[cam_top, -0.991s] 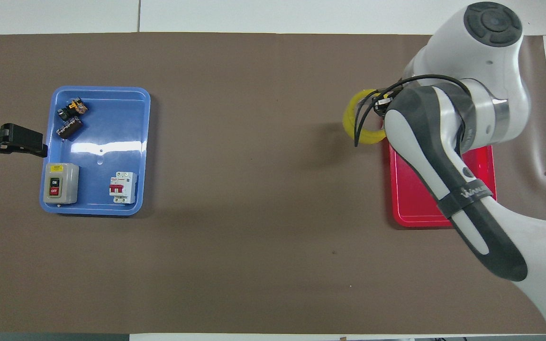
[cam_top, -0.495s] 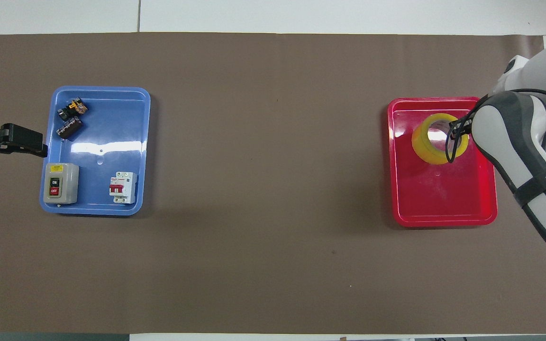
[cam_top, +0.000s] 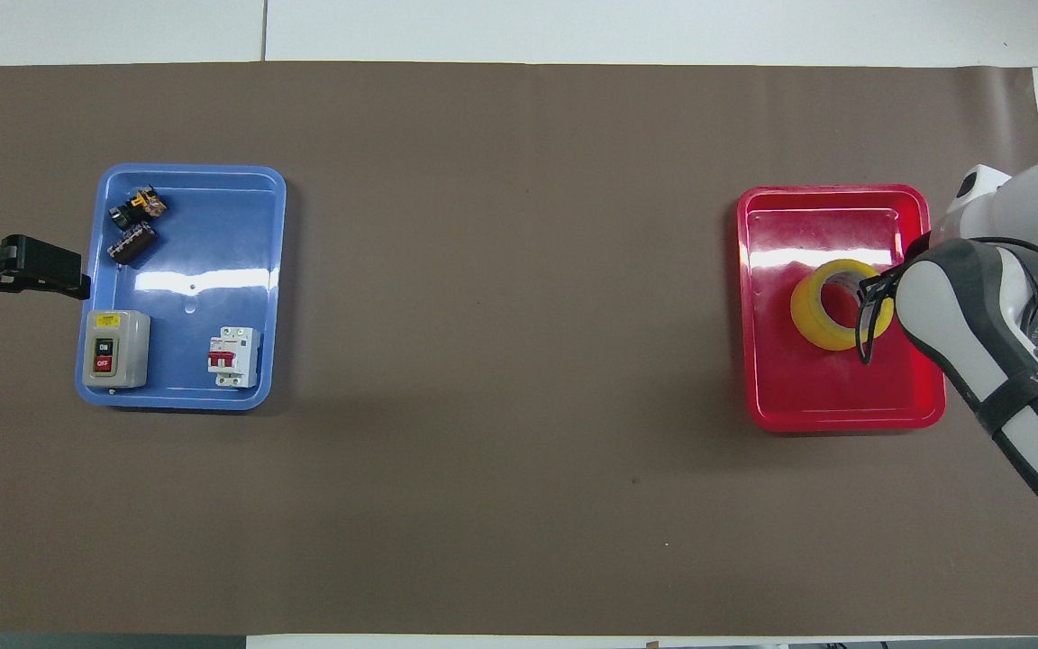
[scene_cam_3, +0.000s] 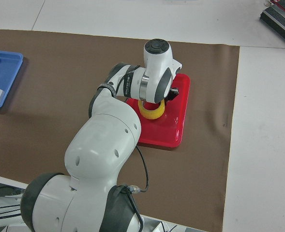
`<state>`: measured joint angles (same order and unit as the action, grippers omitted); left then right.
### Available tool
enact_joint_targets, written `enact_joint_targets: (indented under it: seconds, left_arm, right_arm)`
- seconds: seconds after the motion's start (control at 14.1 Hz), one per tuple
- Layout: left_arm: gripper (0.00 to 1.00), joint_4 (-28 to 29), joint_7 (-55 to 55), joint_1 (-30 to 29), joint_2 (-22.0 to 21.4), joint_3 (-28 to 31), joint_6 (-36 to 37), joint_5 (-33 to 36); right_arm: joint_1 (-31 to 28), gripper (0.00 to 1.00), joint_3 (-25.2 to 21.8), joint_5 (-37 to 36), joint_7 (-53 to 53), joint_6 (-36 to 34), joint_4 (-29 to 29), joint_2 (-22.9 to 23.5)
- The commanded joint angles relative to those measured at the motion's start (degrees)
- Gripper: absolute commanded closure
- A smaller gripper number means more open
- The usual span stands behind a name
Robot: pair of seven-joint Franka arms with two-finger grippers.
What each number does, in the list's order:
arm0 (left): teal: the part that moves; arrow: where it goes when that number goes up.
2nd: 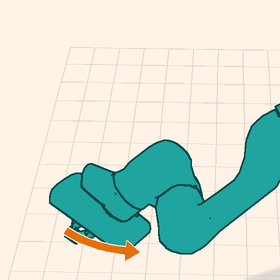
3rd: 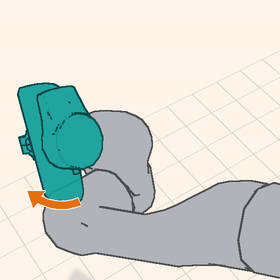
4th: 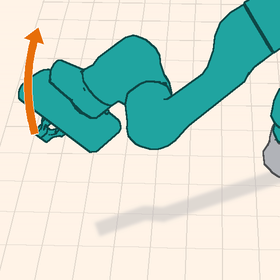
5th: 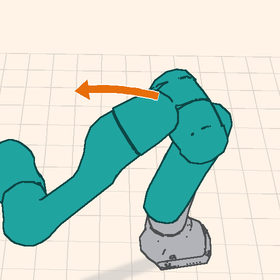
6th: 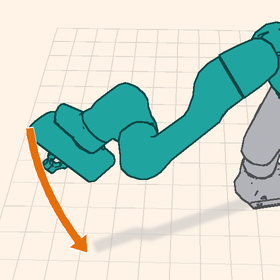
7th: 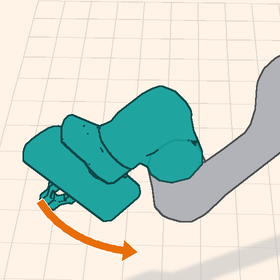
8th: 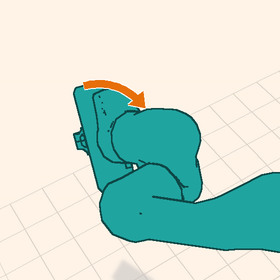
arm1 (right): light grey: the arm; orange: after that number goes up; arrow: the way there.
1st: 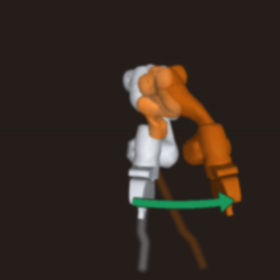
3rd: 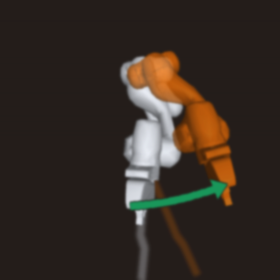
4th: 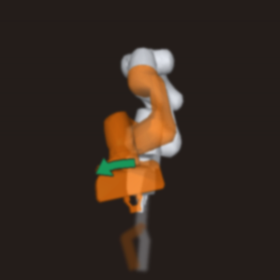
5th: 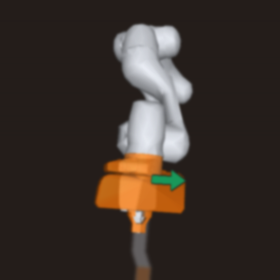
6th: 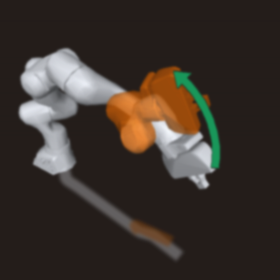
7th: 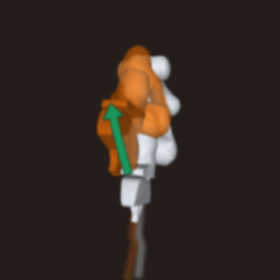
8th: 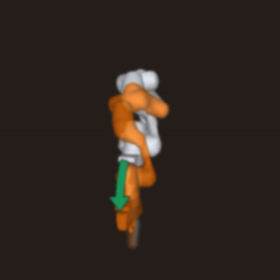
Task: Place and move tape with both arms
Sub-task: 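Open the right gripper and withdraw it from the red tray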
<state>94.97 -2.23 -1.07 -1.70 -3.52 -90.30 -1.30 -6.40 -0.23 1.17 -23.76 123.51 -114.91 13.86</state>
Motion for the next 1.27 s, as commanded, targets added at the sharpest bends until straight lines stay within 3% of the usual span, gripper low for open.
enact_joint_targets:
  seconds: [0.0, 0.28, 0.35, 0.42, 0.5, 0.71, 0.99, 1.2]
  left_arm:
    - [0.0, 1.7, 0.5, -0.2, -1.6, 0.3, -0.2, -0.7]
    - [0.0, 1.7, 0.5, -0.2, -1.6, 0.3, -0.2, -0.7]
    - [0.0, 1.7, 0.5, -0.2, -1.6, 0.3, -0.2, -0.7]
    - [0.0, 1.7, 0.5, -0.2, -1.6, 0.3, -0.2, -0.7]
    - [0.0, 1.7, 0.5, -0.2, -1.6, 0.3, -0.2, -0.7]
    - [0.0, 1.7, 0.5, -0.2, -1.6, 0.3, -0.2, -0.7]
    - [0.0, 1.7, 0.5, -0.2, -1.6, 0.3, -0.2, -0.7]
    - [0.0, 1.7, 0.5, -0.2, -1.6, 0.3, -0.2, -0.7]
  right_arm:
    - [-0.6, 1.0, 0.5, -1.0, -1.5, 3.9, -4.5, -3.0]
    - [-0.6, 1.0, 0.5, -1.7, -1.3, 4.8, -5.2, -2.8]
    - [-0.5, 0.84, 0.5, -1.7, -0.9, 4.9, -5.2, -2.8]
    - [-0.5, 0.14, 0.5, -1.7, -0.8, 4.9, -5.2, -2.8]
    - [-0.6, 0.0, 0.5, -1.7, -0.9, 4.7, -5.2, -2.8]
    - [0.1, 0.0, 0.5, -1.7, 2.0, 3.9, -3.5, -3.5]
    - [3.7, 0.0, 0.6, -3.5, 15.8, 1.3, 1.6, -6.9]
    - [6.0, 0.0, 0.8, -4.6, 24.6, -5.1, 6.9, -8.7]
